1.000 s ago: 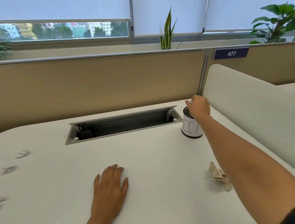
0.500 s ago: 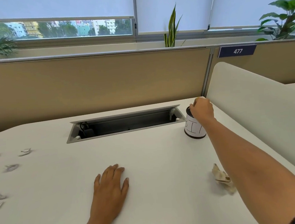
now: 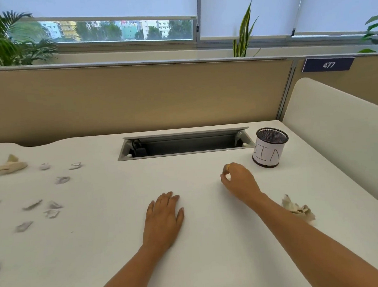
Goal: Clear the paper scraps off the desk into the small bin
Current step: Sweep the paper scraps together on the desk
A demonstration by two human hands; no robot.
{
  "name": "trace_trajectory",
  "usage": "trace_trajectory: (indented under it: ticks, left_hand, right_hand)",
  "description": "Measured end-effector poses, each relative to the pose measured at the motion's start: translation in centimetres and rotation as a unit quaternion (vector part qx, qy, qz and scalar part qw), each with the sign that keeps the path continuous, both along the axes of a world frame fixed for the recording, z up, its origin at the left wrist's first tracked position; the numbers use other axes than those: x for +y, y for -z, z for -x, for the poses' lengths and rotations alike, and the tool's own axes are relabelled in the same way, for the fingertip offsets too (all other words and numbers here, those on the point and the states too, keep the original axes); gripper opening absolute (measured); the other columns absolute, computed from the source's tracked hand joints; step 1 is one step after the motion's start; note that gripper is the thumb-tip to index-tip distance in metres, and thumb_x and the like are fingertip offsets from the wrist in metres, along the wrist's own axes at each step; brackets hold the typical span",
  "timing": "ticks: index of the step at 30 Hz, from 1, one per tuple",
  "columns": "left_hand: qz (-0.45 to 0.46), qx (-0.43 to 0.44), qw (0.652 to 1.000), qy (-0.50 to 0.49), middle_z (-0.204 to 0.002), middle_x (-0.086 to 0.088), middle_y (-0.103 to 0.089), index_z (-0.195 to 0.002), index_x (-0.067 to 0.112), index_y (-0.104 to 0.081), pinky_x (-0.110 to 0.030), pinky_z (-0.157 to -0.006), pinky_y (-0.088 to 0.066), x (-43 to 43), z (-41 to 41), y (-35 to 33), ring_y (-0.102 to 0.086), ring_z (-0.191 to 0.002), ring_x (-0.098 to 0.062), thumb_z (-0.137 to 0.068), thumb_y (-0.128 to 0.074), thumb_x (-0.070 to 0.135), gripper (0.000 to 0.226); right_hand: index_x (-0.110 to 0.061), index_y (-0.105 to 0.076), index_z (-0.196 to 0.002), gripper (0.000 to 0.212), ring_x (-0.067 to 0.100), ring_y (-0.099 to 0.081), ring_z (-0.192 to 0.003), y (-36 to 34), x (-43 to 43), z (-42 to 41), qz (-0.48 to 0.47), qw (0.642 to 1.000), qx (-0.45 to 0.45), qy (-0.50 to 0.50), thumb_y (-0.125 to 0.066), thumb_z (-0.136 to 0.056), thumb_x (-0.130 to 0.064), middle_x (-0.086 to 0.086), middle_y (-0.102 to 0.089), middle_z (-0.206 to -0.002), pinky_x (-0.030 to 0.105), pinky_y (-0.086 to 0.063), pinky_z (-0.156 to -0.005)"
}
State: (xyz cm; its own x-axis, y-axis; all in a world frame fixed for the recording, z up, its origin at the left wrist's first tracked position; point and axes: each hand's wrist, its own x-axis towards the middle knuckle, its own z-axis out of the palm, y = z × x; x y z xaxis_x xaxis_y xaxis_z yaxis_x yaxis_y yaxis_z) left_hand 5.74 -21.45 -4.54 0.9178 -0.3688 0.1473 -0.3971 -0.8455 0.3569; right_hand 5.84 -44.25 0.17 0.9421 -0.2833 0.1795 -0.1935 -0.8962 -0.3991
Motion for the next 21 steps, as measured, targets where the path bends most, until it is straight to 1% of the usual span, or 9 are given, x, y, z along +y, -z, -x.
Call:
trace_trajectory:
  ticks: [3, 5, 6, 8, 10, 12, 15, 19, 21]
  left_hand:
    - [-0.004, 0.005, 1.000, 0.006, -0.154, 0.008, -0.023, -0.141, 0.027, -0.029, -0.032, -0.119, -0.008, 1.0, 1.1, 0.2, -0.016, -0.143, -0.007, -0.097, -0.029, 0.039, 0.046]
    - [-0.006, 0.009, 1.000, 0.009, -0.154, 0.008, -0.022, -0.142, 0.027, -0.028, -0.032, -0.120, -0.007, 1.7, 1.8, 0.2, -0.015, -0.144, -0.008, -0.097, -0.029, 0.040, 0.047]
    - [-0.006, 0.012, 1.000, 0.009, -0.155, 0.008, -0.022, -0.142, 0.027, -0.027, -0.032, -0.120, -0.007, 2.1, 2.2, 0.3, -0.014, -0.144, -0.008, -0.097, -0.029, 0.041, 0.047]
    - [-0.006, 0.016, 1.000, 0.009, -0.155, 0.008, -0.022, -0.142, 0.028, -0.027, -0.033, -0.120, -0.006, 3.0, 3.2, 0.4, -0.013, -0.144, -0.009, -0.097, -0.029, 0.041, 0.047]
    - [-0.004, 0.018, 1.000, 0.011, -0.155, 0.008, -0.021, -0.142, 0.028, -0.027, -0.033, -0.119, -0.005, 3.9, 4.2, 0.5, -0.012, -0.144, -0.010, -0.096, -0.030, 0.042, 0.048]
    - [-0.004, 0.023, 1.000, 0.010, -0.156, 0.009, -0.020, -0.142, 0.028, -0.027, -0.034, -0.119, -0.004, 5.0, 5.3, 0.5, -0.011, -0.145, -0.009, -0.096, -0.030, 0.043, 0.049]
    - [-0.023, 0.037, 0.999, 0.013, -0.156, 0.009, -0.018, -0.143, 0.029, -0.025, -0.039, -0.119, -0.002, 7.2, 7.0, 0.4, -0.009, -0.145, -0.008, -0.095, -0.030, 0.046, 0.051]
    - [-0.062, 0.041, 0.997, 0.009, -0.156, 0.008, -0.019, -0.142, 0.030, -0.025, -0.046, -0.118, 0.002, 11.0, 8.8, -0.1, -0.011, -0.145, -0.009, -0.094, -0.030, 0.050, 0.052]
    - [-0.078, 0.043, 0.996, -0.012, -0.155, 0.005, -0.021, -0.141, 0.029, -0.026, -0.048, -0.117, 0.004, 13.5, 9.6, -0.5, -0.011, -0.145, -0.012, -0.093, -0.030, 0.051, 0.053]
  right_hand:
    - [-0.010, -0.050, -0.127, 0.036, 0.021, -0.045, -0.124, 1.9, 2.5, 2.1, 0.008, 0.996, 0.074, -0.055, -0.045, -0.096, -0.028, 0.006, -0.050, -0.134, 0.028, -0.037, -0.102]
    - [-0.011, -0.041, -0.138, 0.044, 0.021, -0.033, -0.137, 2.8, 4.1, 3.3, 0.027, 0.994, 0.088, -0.064, -0.039, -0.098, -0.031, 0.007, -0.037, -0.147, 0.031, -0.027, -0.114]
    - [-0.012, -0.036, -0.141, 0.046, 0.020, -0.027, -0.141, 3.0, 4.9, 3.9, 0.038, 0.993, 0.095, -0.062, -0.036, -0.099, -0.032, 0.007, -0.030, -0.152, 0.034, -0.022, -0.117]
    - [-0.016, -0.027, -0.146, 0.049, 0.019, -0.015, -0.146, 3.5, 6.3, 4.8, 0.051, 0.991, 0.110, -0.052, -0.030, -0.101, -0.034, 0.006, -0.019, -0.157, 0.038, -0.013, -0.120]
    - [-0.018, -0.022, -0.148, 0.051, 0.020, -0.009, -0.147, 3.9, 7.7, 5.6, 0.045, 0.991, 0.119, -0.038, -0.027, -0.101, -0.036, 0.005, -0.012, -0.159, 0.041, -0.008, -0.120]
    - [-0.018, -0.020, -0.148, 0.052, 0.022, -0.007, -0.148, 4.1, 9.0, 6.2, 0.045, 0.992, 0.116, -0.024, -0.026, -0.101, -0.037, 0.006, -0.011, -0.159, 0.043, -0.006, -0.120]
    - [-0.018, -0.022, -0.148, 0.052, 0.024, -0.009, -0.147, 4.4, 10.7, 6.9, 0.049, 0.993, 0.105, -0.009, -0.027, -0.100, -0.038, 0.007, -0.014, -0.159, 0.045, -0.007, -0.120]
    - [-0.018, -0.024, -0.147, 0.052, 0.024, -0.010, -0.147, 4.9, 12.8, 7.8, 0.061, 0.994, 0.094, -0.013, -0.027, -0.100, -0.039, 0.006, -0.016, -0.158, 0.047, -0.009, -0.119]
    - [-0.018, -0.025, -0.147, 0.052, 0.023, -0.011, -0.147, 5.1, 13.3, 8.2, 0.057, 0.994, 0.090, -0.020, -0.027, -0.100, -0.039, 0.006, -0.017, -0.158, 0.047, -0.009, -0.119]
